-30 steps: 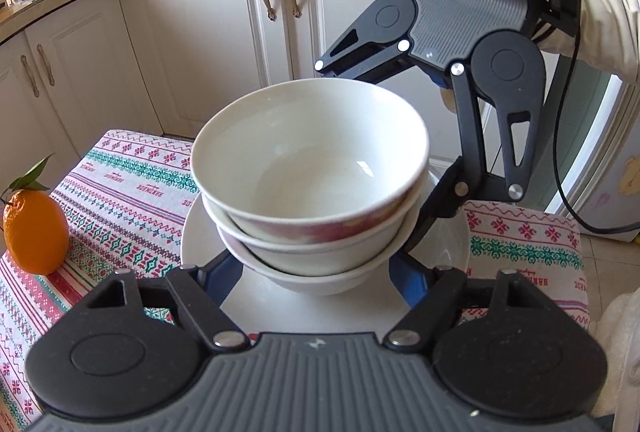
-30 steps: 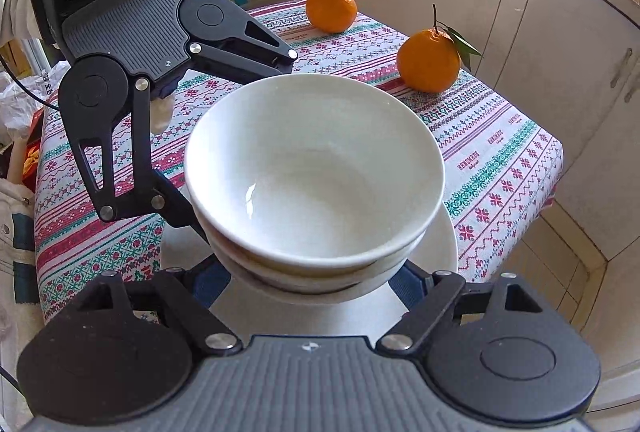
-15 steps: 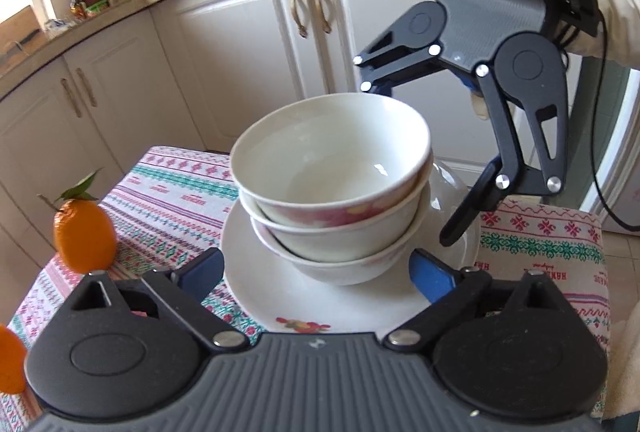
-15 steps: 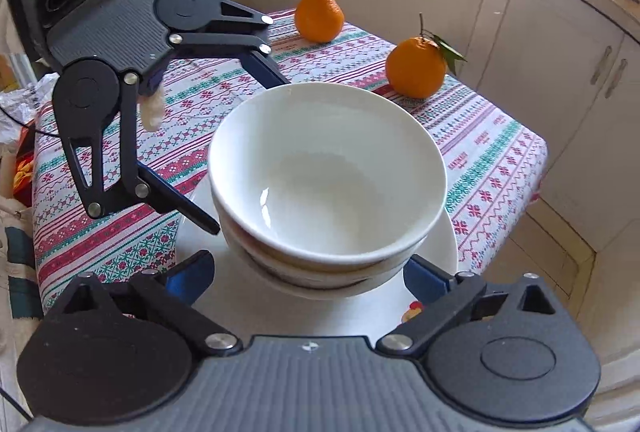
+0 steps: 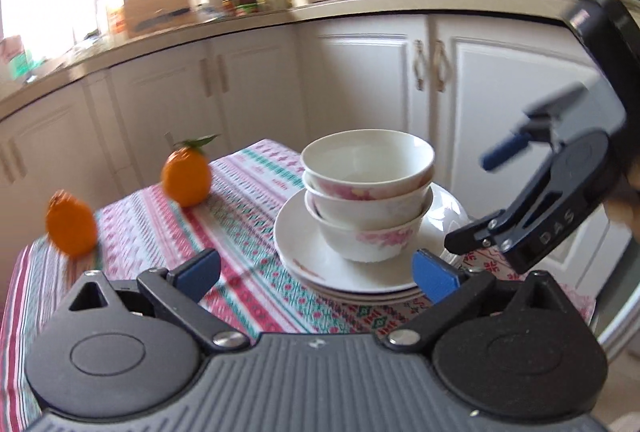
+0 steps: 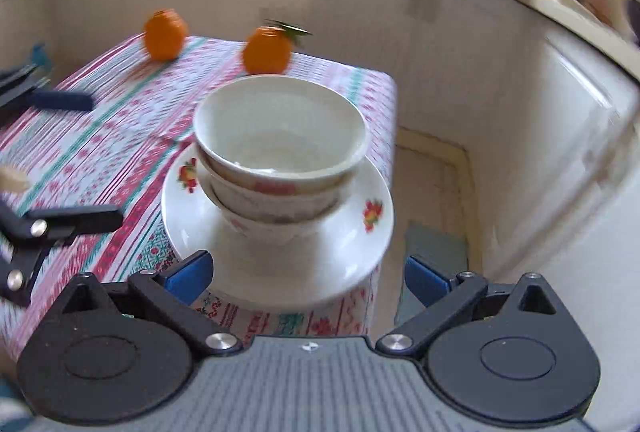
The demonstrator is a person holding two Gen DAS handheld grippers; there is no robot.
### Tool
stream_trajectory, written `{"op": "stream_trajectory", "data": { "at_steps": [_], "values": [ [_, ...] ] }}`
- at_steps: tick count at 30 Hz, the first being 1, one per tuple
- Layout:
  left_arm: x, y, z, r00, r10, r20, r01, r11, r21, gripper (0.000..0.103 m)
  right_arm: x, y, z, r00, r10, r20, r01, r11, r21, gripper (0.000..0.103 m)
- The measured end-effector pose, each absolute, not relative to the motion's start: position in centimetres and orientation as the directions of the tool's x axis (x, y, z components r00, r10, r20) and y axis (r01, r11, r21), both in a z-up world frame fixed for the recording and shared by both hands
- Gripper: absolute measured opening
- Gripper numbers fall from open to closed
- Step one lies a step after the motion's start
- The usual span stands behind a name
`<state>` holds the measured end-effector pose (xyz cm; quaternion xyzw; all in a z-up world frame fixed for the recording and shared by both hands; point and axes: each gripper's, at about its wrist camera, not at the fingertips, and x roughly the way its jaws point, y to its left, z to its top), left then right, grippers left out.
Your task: Organize plates and bowls
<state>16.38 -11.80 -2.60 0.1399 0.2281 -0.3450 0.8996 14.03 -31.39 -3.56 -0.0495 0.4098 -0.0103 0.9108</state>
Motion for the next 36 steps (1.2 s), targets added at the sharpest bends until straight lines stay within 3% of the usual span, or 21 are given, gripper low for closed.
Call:
{"op": "stream_trajectory", "data": {
  "at_steps": [4, 9, 21, 36],
  "values": [
    [15.8, -10.8, -2.1, 0.673, -0.472, -0.57, 0.572, 0.82, -0.004, 0.101, 11.7, -30.2, -4.1, 0.646, -0.14, -0.751, 0.159, 0.986, -0.047, 0.103],
    [14.3, -9.7, -1.4, 0.726, -0.358, -0.587, 0.453, 0.891, 0.015, 0.101, 8.5, -28.2, -2.8, 0.681, -0.202, -0.704, 0.243, 0.969, -0.043, 0.103],
    [10.1, -8.1, 2.0, 0.788, -0.326, -0.522, 0.391, 0.92, 0.015, 0.101, 4.3, -25.4, 1.6, 0.778, -0.266, -0.568, 0.271, 0.959, -0.078, 0.103],
    [9.6, -8.1, 2.3, 0.805, -0.273, -0.527, 0.345, 0.938, 0.04, 0.101, 3.9, -24.8, 2.0, 0.793, -0.278, -0.543, 0.285, 0.956, -0.074, 0.103]
  ]
}}
